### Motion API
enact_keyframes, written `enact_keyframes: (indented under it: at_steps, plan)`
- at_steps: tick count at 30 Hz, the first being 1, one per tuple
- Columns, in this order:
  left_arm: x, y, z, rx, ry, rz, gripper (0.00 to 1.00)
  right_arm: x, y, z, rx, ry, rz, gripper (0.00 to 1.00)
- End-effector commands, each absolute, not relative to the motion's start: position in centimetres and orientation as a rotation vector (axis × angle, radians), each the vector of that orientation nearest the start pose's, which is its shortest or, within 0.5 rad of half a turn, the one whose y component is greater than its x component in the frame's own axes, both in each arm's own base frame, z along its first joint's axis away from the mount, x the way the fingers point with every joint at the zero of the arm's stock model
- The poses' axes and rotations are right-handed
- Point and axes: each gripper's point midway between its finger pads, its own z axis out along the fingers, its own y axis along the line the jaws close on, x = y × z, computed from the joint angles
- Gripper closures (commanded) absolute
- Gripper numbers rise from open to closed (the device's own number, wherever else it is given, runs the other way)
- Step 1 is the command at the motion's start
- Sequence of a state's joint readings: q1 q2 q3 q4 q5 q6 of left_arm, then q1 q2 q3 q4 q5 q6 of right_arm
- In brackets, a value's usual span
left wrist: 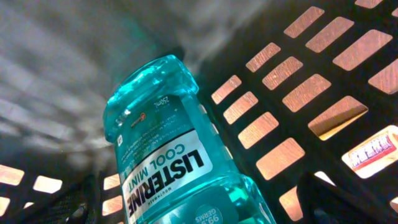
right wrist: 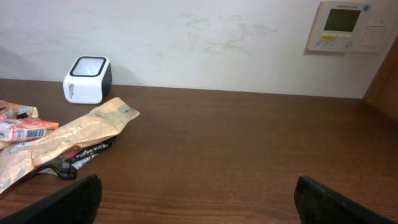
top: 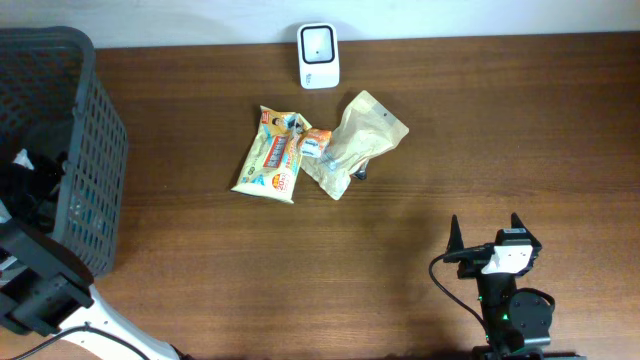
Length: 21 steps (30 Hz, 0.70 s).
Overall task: Scan the item barcode
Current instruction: 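Reach the left gripper into the basket and grasp the blue Listerine bottle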
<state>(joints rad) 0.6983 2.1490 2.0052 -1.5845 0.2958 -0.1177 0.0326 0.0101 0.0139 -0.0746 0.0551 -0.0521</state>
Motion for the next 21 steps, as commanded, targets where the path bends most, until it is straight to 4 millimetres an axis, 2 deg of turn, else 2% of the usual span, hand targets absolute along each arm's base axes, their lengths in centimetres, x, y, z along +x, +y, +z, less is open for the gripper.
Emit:
enact_keyframes:
  at_steps: [1, 4, 15, 18, 21]
  plan:
    - [32.9, 18.8, 13.8, -1.279, 2.825, -0.677, 0.01, 24.6, -0.1, 15.6, -0.024, 1.647, -0.052, 0.02]
    - [33.9, 17.9, 14.4, -1.266, 2.770, -0.799, 0.01, 24.6, -0.1, 15.6, -0.024, 1.647, -0.052, 0.02]
    - [33.8, 18.6, 14.3, -1.267, 2.764, -0.759, 0.01, 24.6, -0.1, 15.6, -0.024, 1.647, -0.052, 0.02]
    - [33.8, 19.8, 15.7, -1.271, 2.723, -0.731, 0.01, 24.6, -0.1, 15.6, -0.024, 1.647, -0.052, 0.02]
    - [33.6, 21.3, 17.9, -1.253, 2.719, -0.605, 0.00, 24.6, -0.1, 15.6, -0.024, 1.647, -0.052, 0.02]
